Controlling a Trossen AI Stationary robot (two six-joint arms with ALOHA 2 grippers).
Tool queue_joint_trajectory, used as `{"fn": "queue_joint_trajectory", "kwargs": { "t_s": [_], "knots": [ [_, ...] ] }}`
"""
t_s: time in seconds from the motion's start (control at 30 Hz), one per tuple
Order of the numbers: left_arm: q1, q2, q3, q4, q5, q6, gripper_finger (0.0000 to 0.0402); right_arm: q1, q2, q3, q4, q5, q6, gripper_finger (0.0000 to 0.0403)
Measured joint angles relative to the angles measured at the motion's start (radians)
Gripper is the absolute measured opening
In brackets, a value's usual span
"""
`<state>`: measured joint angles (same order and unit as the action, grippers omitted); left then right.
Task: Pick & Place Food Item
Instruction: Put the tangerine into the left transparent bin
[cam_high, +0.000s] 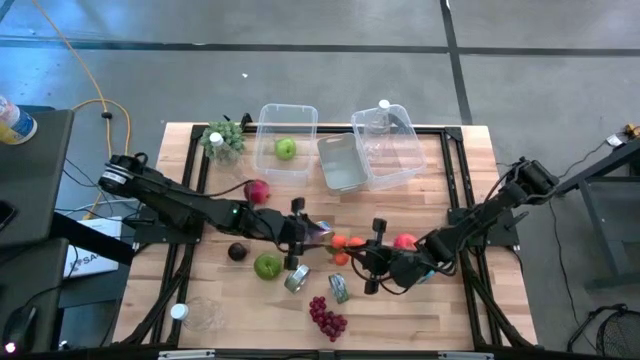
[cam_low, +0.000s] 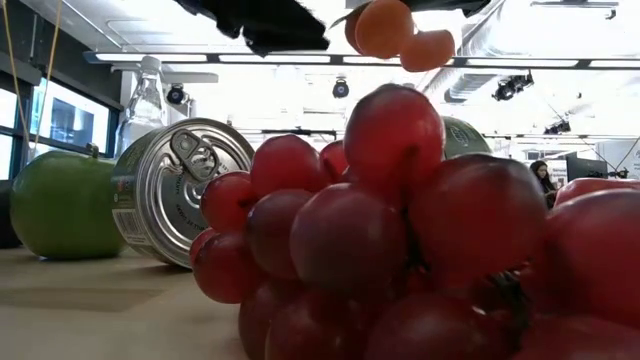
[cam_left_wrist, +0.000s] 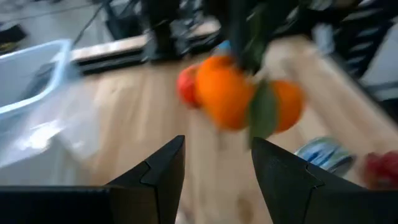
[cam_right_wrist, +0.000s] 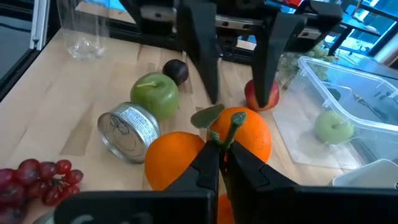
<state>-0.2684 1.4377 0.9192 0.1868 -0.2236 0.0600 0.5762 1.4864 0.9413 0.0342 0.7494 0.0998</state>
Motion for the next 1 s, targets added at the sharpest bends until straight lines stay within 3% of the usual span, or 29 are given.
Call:
{"fn": "queue_joint_trajectory", "kwargs": {
  "t_s": [0.17,1.0],
  "knots": [
    [-0.005,0.016,0.001,0.038,0.063,-0.005,0.0177,0.000,0.000,0.000,-0.013,0.000,0.000,0.0003],
    [-0.010,0.016,0.001,0.054,0.030,0.045,0.0177,0.011,0.000,0.000,-0.008,-0.027,0.008,0.0003]
  ]
}}
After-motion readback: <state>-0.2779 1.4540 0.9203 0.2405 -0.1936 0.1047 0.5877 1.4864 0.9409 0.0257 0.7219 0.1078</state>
